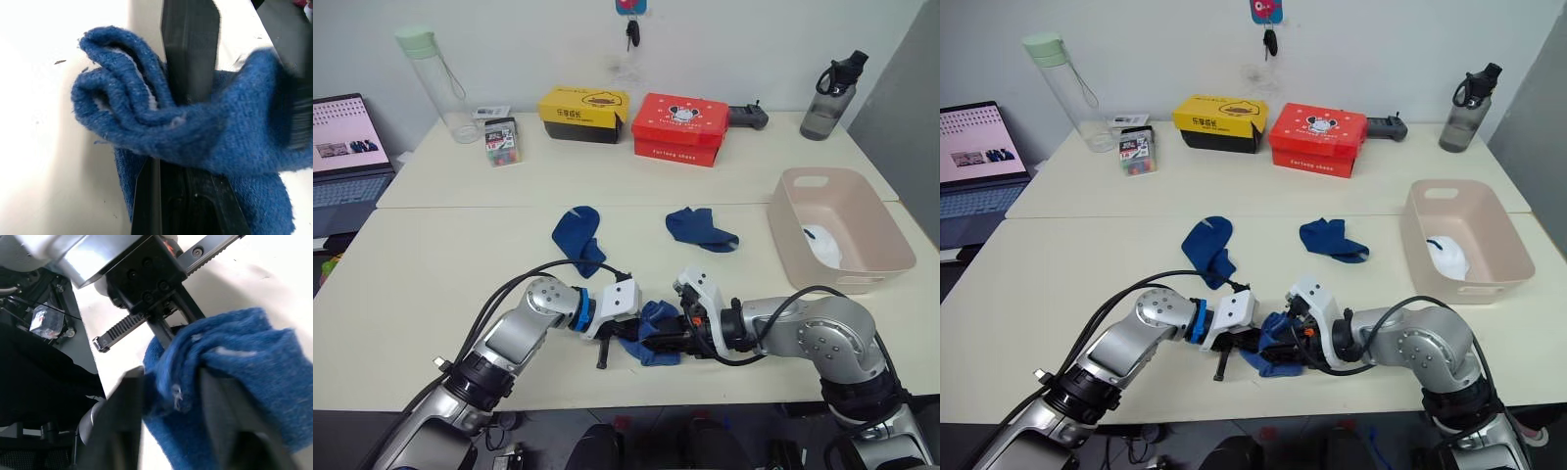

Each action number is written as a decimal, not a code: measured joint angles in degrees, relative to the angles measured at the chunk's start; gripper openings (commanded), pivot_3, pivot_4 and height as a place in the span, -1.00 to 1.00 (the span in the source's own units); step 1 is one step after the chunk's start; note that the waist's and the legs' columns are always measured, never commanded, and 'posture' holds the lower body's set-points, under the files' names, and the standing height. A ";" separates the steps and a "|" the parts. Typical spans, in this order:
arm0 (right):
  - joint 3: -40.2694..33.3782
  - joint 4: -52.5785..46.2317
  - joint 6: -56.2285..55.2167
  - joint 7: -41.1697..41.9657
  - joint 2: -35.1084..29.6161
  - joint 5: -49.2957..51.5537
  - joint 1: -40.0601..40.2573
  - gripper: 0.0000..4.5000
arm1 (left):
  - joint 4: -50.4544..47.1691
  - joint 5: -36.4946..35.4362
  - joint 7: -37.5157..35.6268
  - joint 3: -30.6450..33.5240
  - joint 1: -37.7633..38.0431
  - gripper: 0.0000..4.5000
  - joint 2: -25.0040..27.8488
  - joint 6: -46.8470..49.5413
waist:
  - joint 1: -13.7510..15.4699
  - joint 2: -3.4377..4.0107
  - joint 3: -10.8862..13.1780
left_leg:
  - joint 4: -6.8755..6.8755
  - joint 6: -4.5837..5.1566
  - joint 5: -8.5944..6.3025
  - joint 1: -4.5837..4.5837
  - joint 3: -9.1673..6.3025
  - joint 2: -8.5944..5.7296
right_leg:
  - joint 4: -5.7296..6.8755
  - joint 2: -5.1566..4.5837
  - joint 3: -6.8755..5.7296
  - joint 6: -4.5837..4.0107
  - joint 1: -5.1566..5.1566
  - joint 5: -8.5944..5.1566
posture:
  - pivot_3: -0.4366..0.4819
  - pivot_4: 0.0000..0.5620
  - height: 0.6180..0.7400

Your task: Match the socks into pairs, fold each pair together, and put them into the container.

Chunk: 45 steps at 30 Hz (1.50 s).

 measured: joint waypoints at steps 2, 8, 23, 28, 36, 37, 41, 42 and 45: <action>-1.62 -0.92 1.24 0.12 -0.28 1.34 0.00 0.62 | 0.15 -0.28 0.04 0.54 0.06 -1.00 0.03 0.57 | -0.10 0.01 0.00 | -0.01 0.02 -0.01 0.00 0.00 0.00 | 0.01 0.00 0.00 0.00 -0.01 0.00 | -0.05 -0.47 1.00; -6.00 -4.41 2.83 1.52 -2.27 6.32 -0.02 0.97 | 0.11 -1.75 0.74 3.48 0.71 -1.00 0.79 3.35 | -0.19 0.02 0.01 | -0.02 0.12 -0.07 -0.02 0.00 0.00 | 0.00 0.00 0.01 0.00 -0.04 0.00 | -0.05 -0.47 1.00; -0.05 -0.65 -15.01 4.09 -7.83 -6.50 0.36 -0.73 | -5.31 -10.41 -5.46 12.17 -1.97 -1.00 10.92 11.41 | -0.22 0.09 0.11 | -0.04 0.13 -0.07 -0.08 0.04 -0.01 | -0.04 0.00 0.02 0.00 -0.11 0.00 | -0.05 -0.47 1.00; 7.63 3.15 -21.82 7.74 -9.19 -13.94 1.44 -0.98 | -6.02 -11.83 -5.91 12.42 -4.87 -1.00 9.48 12.19 | -0.30 0.07 0.12 | -0.04 0.00 0.00 -0.10 0.08 -0.01 | -0.05 -0.01 0.05 0.00 -0.12 0.00 | -0.05 -0.47 1.00; 12.30 6.85 -26.00 8.71 -5.53 -20.54 1.03 -0.98 | -7.36 -11.35 -7.18 8.82 -5.88 -1.00 6.49 10.46 | -0.31 0.07 0.13 | -0.02 -0.02 0.01 -0.11 0.08 -0.01 | 0.00 0.00 0.07 0.00 -0.17 0.00 | -0.05 -0.47 1.00; 12.32 6.93 -26.00 8.71 -5.49 -20.79 1.02 -0.98 | -7.36 -10.79 -7.54 7.76 -5.88 -1.00 5.86 9.54 | -0.29 0.07 0.13 | -0.02 -0.02 0.01 -0.11 0.09 -0.02 | -0.02 0.00 0.08 0.00 -0.17 0.00 | -0.05 -0.47 1.00; 12.31 6.94 -25.99 8.79 -5.32 -22.05 1.02 -0.98 | -7.02 -8.71 -8.01 4.36 -5.87 -1.00 4.62 6.71 | -0.25 0.06 0.13 | -0.02 -0.03 0.02 -0.11 0.08 -0.01 | 0.01 0.00 0.07 0.00 -0.17 0.00 | -0.05 -0.47 1.00; 12.31 6.93 -25.98 8.80 -5.25 -22.43 1.02 -0.98 | -6.38 -7.55 -8.15 3.34 -5.87 -1.00 4.23 5.32 | -0.25 0.07 0.13 | -0.02 -0.03 0.02 -0.10 0.08 -0.02 | 0.02 0.00 0.07 0.00 -0.17 0.00 | -0.05 -0.47 1.00; 12.31 6.93 -25.97 8.82 -5.06 -22.78 1.02 -0.98 | -4.24 -4.97 -9.15 0.72 -5.58 -1.00 3.86 2.40 | -0.25 0.07 0.13 | -0.02 -0.03 0.02 -0.10 0.08 -0.01 | 0.01 0.00 0.07 0.00 -0.17 0.00 | -0.05 -0.47 1.00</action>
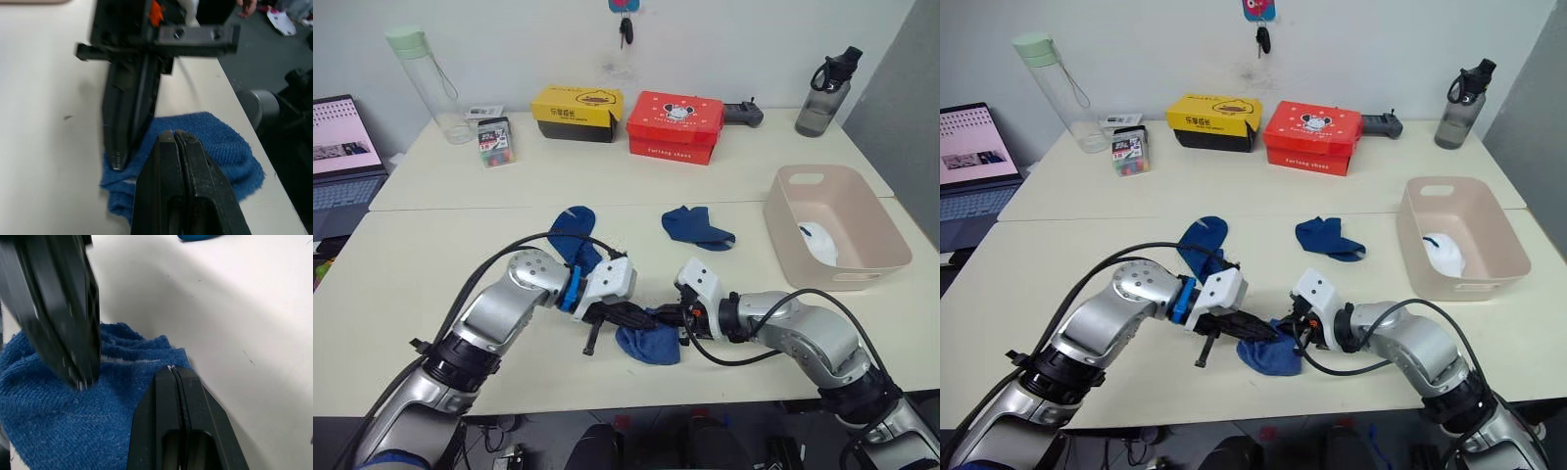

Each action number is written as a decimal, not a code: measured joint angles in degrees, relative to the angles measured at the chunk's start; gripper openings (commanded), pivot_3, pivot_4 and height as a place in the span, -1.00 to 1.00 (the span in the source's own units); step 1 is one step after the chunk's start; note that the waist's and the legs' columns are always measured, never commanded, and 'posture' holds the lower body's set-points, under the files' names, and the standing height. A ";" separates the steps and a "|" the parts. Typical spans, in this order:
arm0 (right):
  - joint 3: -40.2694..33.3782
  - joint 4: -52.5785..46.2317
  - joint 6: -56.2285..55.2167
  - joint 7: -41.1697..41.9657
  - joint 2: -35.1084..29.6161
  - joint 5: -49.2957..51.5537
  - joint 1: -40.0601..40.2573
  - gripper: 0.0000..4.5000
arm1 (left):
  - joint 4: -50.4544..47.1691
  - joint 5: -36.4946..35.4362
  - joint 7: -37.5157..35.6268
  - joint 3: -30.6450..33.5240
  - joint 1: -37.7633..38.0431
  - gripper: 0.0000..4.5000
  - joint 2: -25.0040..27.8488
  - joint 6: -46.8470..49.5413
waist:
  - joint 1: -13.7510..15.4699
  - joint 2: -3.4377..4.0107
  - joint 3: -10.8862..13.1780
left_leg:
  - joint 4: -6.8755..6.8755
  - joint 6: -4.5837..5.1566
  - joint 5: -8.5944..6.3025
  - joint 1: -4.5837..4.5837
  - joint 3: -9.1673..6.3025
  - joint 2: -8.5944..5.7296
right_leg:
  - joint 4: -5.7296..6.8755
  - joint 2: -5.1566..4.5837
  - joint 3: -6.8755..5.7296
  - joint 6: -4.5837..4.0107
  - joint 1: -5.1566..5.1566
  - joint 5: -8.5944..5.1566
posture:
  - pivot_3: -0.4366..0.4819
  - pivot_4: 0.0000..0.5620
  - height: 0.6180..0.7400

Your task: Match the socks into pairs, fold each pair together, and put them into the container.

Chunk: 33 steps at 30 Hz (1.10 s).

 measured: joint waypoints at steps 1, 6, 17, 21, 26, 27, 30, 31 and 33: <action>0.00 0.00 0.00 0.00 0.00 -0.04 0.00 -0.98 | 0.17 0.47 -0.09 -0.24 0.17 -1.00 0.11 -0.36 | -0.01 0.00 0.00 | 0.00 0.00 0.00 0.00 0.00 0.00 | 0.00 0.00 0.00 0.00 0.00 0.00 | -0.05 -0.47 1.00; -0.06 -0.02 0.01 -0.03 0.04 -0.51 0.12 -0.98 | 1.82 2.15 -1.12 -0.82 2.57 -1.00 2.77 -2.33 | -0.05 0.00 0.00 | -0.01 0.00 0.00 0.00 -0.01 0.00 | 0.02 0.00 0.01 0.00 -0.03 0.00 | -0.05 -0.47 1.00; -8.10 -6.35 -0.12 4.18 -1.53 5.33 1.65 -0.98 | 2.80 2.14 0.19 0.23 4.14 -1.00 2.02 -1.95 | 0.00 0.00 0.00 | 0.00 0.02 -0.01 0.00 -0.02 0.00 | 0.00 -0.01 -0.01 0.00 0.02 0.00 | -0.05 -0.47 1.00; -6.90 -7.33 -0.14 6.13 -4.39 5.16 3.73 -0.98 | 2.85 2.14 0.18 0.30 4.14 -1.00 2.01 -1.54 | 0.00 0.00 0.00 | 0.00 0.03 -0.02 0.01 -0.02 0.00 | 0.02 0.00 -0.02 0.00 0.02 0.00 | -0.05 -0.47 1.00; 0.37 -6.51 -2.70 6.99 -5.01 0.90 5.54 -0.98 | 2.87 2.13 0.19 0.33 4.15 -1.00 1.99 -1.44 | -0.01 0.00 0.00 | 0.00 0.03 -0.02 0.01 -0.01 0.00 | 0.01 0.00 -0.01 0.00 0.02 0.00 | -0.05 -0.47 1.00; 1.90 -6.49 -3.96 7.69 -5.79 -0.35 5.84 -0.98 | 2.87 2.12 0.23 0.35 4.15 -1.00 1.89 -1.30 | 0.00 0.00 0.00 | 0.01 0.03 -0.02 0.01 -0.01 0.00 | 0.01 0.00 -0.01 0.00 0.02 0.00 | -0.05 -0.47 1.00; 3.96 -6.63 -7.21 10.17 -8.94 -2.46 7.15 -0.98 | 2.89 2.09 0.51 0.37 4.22 -1.00 1.58 -1.01 | 0.05 0.00 0.00 | 0.02 0.03 -0.01 0.01 -0.02 -0.01 | -0.02 -0.01 -0.03 0.00 0.06 0.00 | -0.05 -0.47 1.00; 3.85 -6.98 -8.20 11.15 -10.38 -2.66 7.88 -0.98 | 2.90 2.09 0.65 0.37 4.25 -1.00 1.56 -1.00 | 0.06 -0.01 0.00 | 0.02 0.03 -0.01 0.02 -0.02 -0.01 | -0.04 0.00 -0.04 0.00 0.08 0.00 | -0.05 -0.47 1.00; 3.00 -7.90 -9.16 12.30 -12.13 -2.69 9.15 -0.98 | 2.90 2.08 0.79 0.41 4.32 -1.00 1.56 -0.98 | 0.06 -0.01 -0.01 | 0.02 0.03 -0.01 0.04 -0.04 0.00 | -0.04 -0.01 -0.05 0.00 0.12 0.00 | -0.05 -0.47 1.00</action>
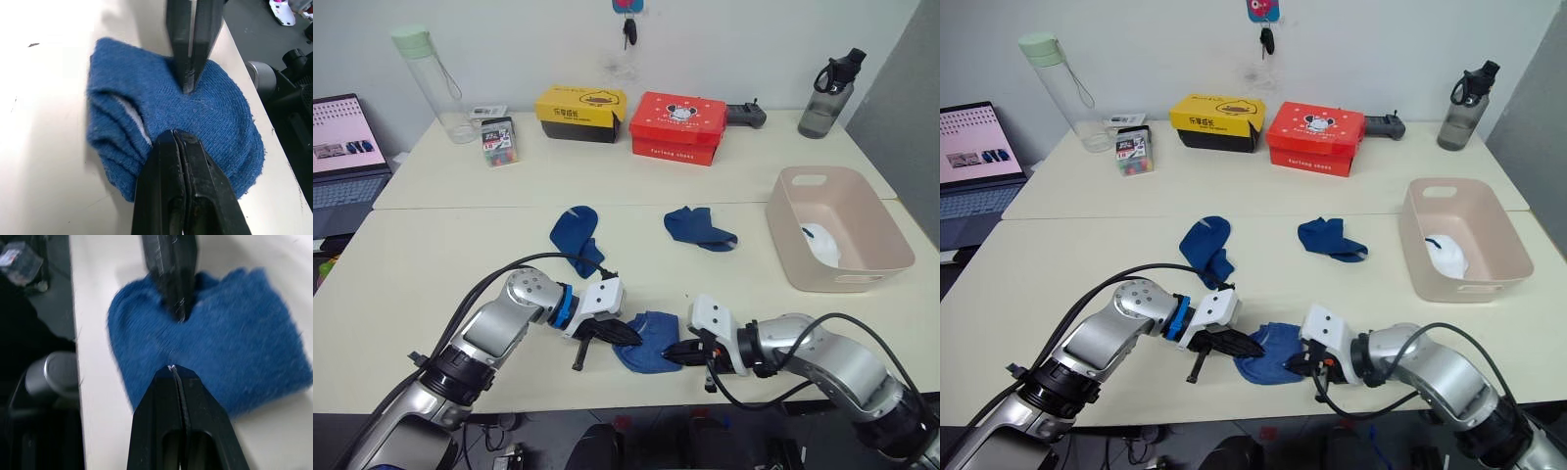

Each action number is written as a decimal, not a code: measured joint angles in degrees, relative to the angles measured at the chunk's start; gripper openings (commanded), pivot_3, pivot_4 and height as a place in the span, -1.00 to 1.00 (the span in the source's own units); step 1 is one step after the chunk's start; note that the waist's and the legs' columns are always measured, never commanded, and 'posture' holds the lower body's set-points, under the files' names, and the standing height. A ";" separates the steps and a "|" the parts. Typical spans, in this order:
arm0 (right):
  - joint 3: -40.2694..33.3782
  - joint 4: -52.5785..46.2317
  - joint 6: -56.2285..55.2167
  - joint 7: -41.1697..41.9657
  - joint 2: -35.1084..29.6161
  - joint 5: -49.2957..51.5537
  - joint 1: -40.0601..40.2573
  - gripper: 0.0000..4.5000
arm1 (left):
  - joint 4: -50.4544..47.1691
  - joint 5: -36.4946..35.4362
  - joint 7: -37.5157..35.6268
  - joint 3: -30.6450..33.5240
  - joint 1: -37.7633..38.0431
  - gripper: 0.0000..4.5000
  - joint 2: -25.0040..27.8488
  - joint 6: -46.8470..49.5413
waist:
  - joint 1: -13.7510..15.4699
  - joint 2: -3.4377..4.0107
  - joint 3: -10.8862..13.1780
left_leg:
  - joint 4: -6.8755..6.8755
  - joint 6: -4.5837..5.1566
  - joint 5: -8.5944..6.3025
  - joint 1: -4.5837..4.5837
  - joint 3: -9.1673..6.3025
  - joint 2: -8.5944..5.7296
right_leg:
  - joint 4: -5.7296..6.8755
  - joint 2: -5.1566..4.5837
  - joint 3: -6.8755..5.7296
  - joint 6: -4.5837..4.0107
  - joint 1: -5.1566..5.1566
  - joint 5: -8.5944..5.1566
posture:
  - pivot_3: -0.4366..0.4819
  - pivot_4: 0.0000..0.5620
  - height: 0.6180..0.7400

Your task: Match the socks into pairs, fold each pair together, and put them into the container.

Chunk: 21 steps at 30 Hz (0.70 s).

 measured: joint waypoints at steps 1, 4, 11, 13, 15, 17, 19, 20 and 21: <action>-0.78 -0.93 -0.29 0.69 -1.33 0.30 0.73 -0.98 | 0.00 -0.03 0.14 0.04 0.04 -1.00 0.00 0.06 | 0.00 0.00 0.00 | 0.00 0.00 0.00 0.00 0.00 0.00 | 0.00 0.00 0.00 0.00 0.00 0.00 | -0.05 -0.47 1.00; -3.60 -2.21 -0.27 1.36 -2.43 1.02 1.79 -0.98 | 0.11 -0.05 0.50 0.29 0.16 -1.00 0.00 0.26 | 0.02 -0.01 0.01 | 0.00 0.00 0.00 0.02 -0.01 0.00 | 0.01 0.00 0.00 0.00 0.03 0.00 | -0.05 -0.47 1.00; -14.09 -5.07 10.39 -5.02 0.22 7.28 2.95 -0.82 | 2.03 -0.16 0.54 1.00 0.68 -1.00 0.52 -1.81 | 0.11 -0.01 0.01 | 0.00 -0.01 0.00 0.02 -0.03 0.02 | -0.01 0.00 -0.01 0.00 0.05 0.00 | -0.05 -0.47 1.00; -16.62 -4.23 16.66 -6.53 2.42 11.20 3.08 -0.58 | 2.52 -0.04 0.46 1.18 1.08 -1.00 1.34 -3.64 | 0.09 0.00 0.00 | -0.02 -0.01 0.00 0.05 -0.02 0.03 | 0.01 0.00 0.01 0.00 0.05 0.00 | -0.05 -0.47 1.00; -18.77 -3.99 22.63 -8.42 5.38 15.04 2.93 -0.27 | 2.72 -0.03 0.46 1.35 1.37 -1.00 1.66 -4.55 | 0.02 0.02 -0.02 | -0.04 0.06 -0.04 0.07 -0.02 0.04 | 0.03 0.00 0.01 0.00 0.05 0.00 | -0.05 -0.47 1.00; -19.86 -3.73 26.46 -9.98 7.39 17.15 2.64 0.04 | 2.72 -0.03 0.49 1.55 1.70 -1.00 1.79 -5.08 | 0.01 0.02 -0.02 | -0.04 0.12 -0.07 0.07 -0.02 0.04 | 0.02 0.00 0.02 0.00 0.05 0.00 | -0.05 -0.47 1.00; -21.06 -3.00 30.99 -12.45 10.37 18.89 2.01 0.19 | 2.65 -0.03 0.59 1.71 1.95 -1.00 1.87 -5.25 | 0.01 0.04 -0.03 | -0.04 0.12 -0.07 0.06 -0.02 0.02 | 0.03 0.00 0.02 0.00 0.05 0.00 | -0.05 -0.47 1.00; -21.61 -2.20 32.99 -13.41 11.88 19.43 1.61 0.19 | 2.60 -0.03 0.62 1.87 2.12 -1.00 1.90 -5.24 | 0.00 0.05 -0.04 | -0.04 0.13 -0.07 0.07 -0.02 0.03 | 0.03 0.00 0.02 0.00 0.04 0.00 | -0.05 -0.47 1.00; -21.83 -1.40 34.32 -14.09 12.94 19.91 1.39 0.19 | 2.53 -0.03 0.65 1.96 2.21 -1.00 1.90 -5.23 | -0.01 0.05 -0.04 | -0.04 0.13 -0.07 0.07 -0.02 0.03 | 0.03 0.00 0.02 0.00 0.04 0.00 | -0.05 -0.47 1.00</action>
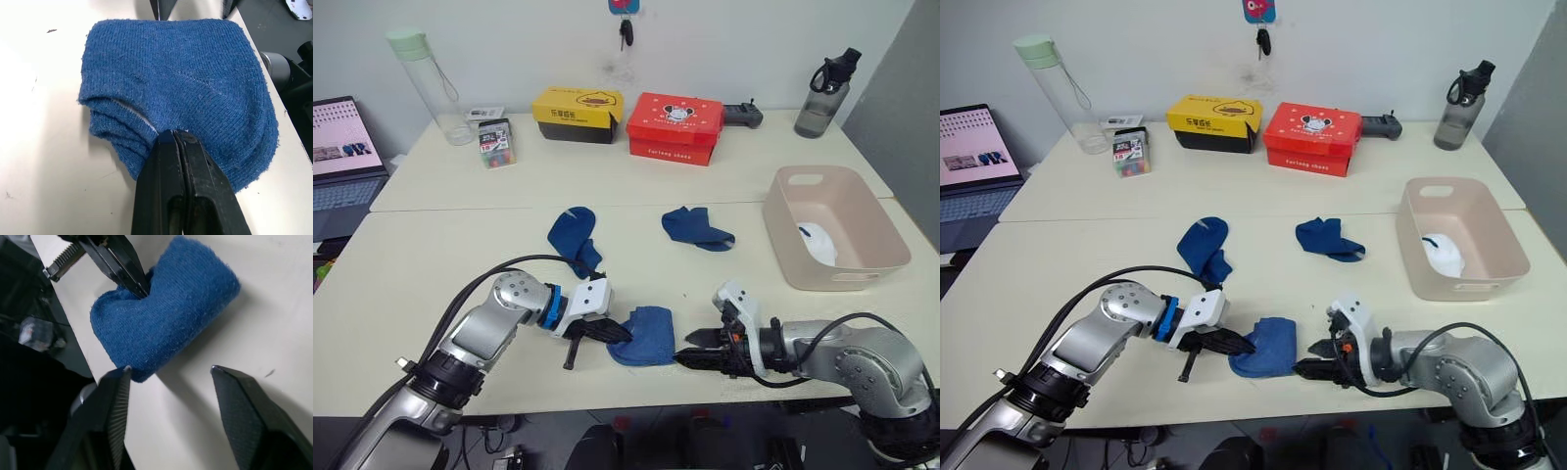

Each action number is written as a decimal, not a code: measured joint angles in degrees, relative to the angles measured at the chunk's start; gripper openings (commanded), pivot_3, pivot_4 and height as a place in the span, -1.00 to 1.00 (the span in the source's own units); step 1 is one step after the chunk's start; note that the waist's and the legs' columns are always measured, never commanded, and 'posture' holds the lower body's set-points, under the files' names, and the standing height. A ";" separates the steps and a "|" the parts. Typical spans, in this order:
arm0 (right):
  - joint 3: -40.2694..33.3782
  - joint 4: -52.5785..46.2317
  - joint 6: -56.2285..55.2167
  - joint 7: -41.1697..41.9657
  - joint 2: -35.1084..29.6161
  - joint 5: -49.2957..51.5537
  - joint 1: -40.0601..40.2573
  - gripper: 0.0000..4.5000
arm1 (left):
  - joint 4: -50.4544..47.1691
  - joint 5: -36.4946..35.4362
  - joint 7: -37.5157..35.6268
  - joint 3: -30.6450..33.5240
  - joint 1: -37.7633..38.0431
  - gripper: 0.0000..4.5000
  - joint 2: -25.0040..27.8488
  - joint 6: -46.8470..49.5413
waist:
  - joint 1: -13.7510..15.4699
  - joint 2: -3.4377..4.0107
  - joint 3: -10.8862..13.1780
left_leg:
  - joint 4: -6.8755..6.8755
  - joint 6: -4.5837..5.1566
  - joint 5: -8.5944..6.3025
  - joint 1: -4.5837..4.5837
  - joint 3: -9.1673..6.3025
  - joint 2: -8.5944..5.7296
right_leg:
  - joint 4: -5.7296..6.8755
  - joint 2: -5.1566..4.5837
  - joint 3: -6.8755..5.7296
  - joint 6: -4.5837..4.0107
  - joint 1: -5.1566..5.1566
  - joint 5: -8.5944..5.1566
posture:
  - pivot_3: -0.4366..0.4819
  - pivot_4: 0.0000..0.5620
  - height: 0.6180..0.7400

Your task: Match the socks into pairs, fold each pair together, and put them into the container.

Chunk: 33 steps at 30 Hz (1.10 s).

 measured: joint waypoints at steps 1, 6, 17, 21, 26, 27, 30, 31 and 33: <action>-0.25 0.89 1.67 -0.91 1.31 0.48 -0.27 0.19 | -0.04 0.00 0.01 0.08 0.07 -1.00 0.00 0.04 | 0.00 0.00 0.00 | 0.00 0.00 0.00 0.00 0.00 0.00 | 0.00 0.00 0.00 0.00 0.00 0.00 | -0.05 -0.47 1.00; -4.15 7.45 8.79 -5.38 12.08 1.09 -3.29 0.19 | -0.09 0.12 0.03 0.15 0.13 -1.00 0.00 0.06 | -0.08 0.06 -0.03 | -0.01 0.00 0.00 0.01 0.01 0.00 | 0.06 0.01 0.02 0.00 -0.05 0.00 | -0.05 -0.47 1.00; -12.33 14.70 11.38 -11.07 20.45 3.51 -4.87 0.19 | -0.09 0.34 0.21 0.23 0.12 -1.00 0.01 0.03 | -0.17 0.09 -0.05 | -0.01 -0.02 0.01 0.00 0.08 -0.03 | 0.20 0.00 0.10 0.00 -0.17 0.00 | -0.05 -0.47 1.00; -14.75 16.56 11.38 -11.92 18.67 7.52 -4.75 0.19 | -0.25 0.47 0.29 0.22 0.13 -1.00 0.00 0.01 | -0.14 0.09 -0.05 | 0.00 0.00 0.00 -0.01 0.12 -0.04 | 0.19 -0.01 0.14 0.00 -0.17 0.00 | -0.05 -0.47 1.00; -16.58 17.85 11.38 -13.92 15.65 11.45 -4.06 0.19 | -0.21 0.77 0.20 0.24 0.06 -1.00 0.01 -0.01 | -0.17 0.10 -0.05 | -0.02 0.05 -0.03 -0.01 0.12 -0.02 | 0.24 0.01 0.14 0.00 -0.18 0.00 | -0.05 -0.47 1.00; -16.84 18.33 11.38 -14.50 15.72 12.17 -4.03 0.19 | -0.21 0.81 0.20 0.24 0.06 -1.00 0.00 -0.03 | -0.17 0.10 -0.06 | -0.02 0.06 -0.03 -0.01 0.13 -0.02 | 0.24 0.01 0.15 0.00 -0.18 0.00 | -0.05 -0.47 1.00; -16.96 18.45 11.35 -16.05 16.55 13.11 -3.83 0.19 | -0.20 0.90 0.18 0.24 0.04 -1.00 -0.02 -0.06 | -0.17 0.11 -0.06 | -0.02 0.07 -0.04 0.00 0.13 -0.02 | 0.24 0.01 0.15 0.00 -0.18 0.00 | -0.05 -0.47 1.00; -16.94 18.44 11.34 -16.83 17.35 13.52 -3.59 0.19 | -0.20 0.93 0.16 0.24 0.03 -1.00 -0.03 -0.07 | -0.17 0.12 -0.07 | -0.02 0.07 -0.04 0.00 0.12 -0.02 | 0.25 0.01 0.15 0.00 -0.18 0.00 | -0.05 -0.47 1.00; -16.53 18.44 11.34 -18.47 19.31 13.96 -3.41 0.19 | -0.16 1.02 0.11 0.24 -0.03 -1.00 -0.03 -0.09 | -0.17 0.13 -0.08 | -0.02 0.07 -0.04 0.00 0.13 -0.01 | 0.26 0.01 0.15 0.00 -0.19 0.00 | -0.05 -0.47 1.00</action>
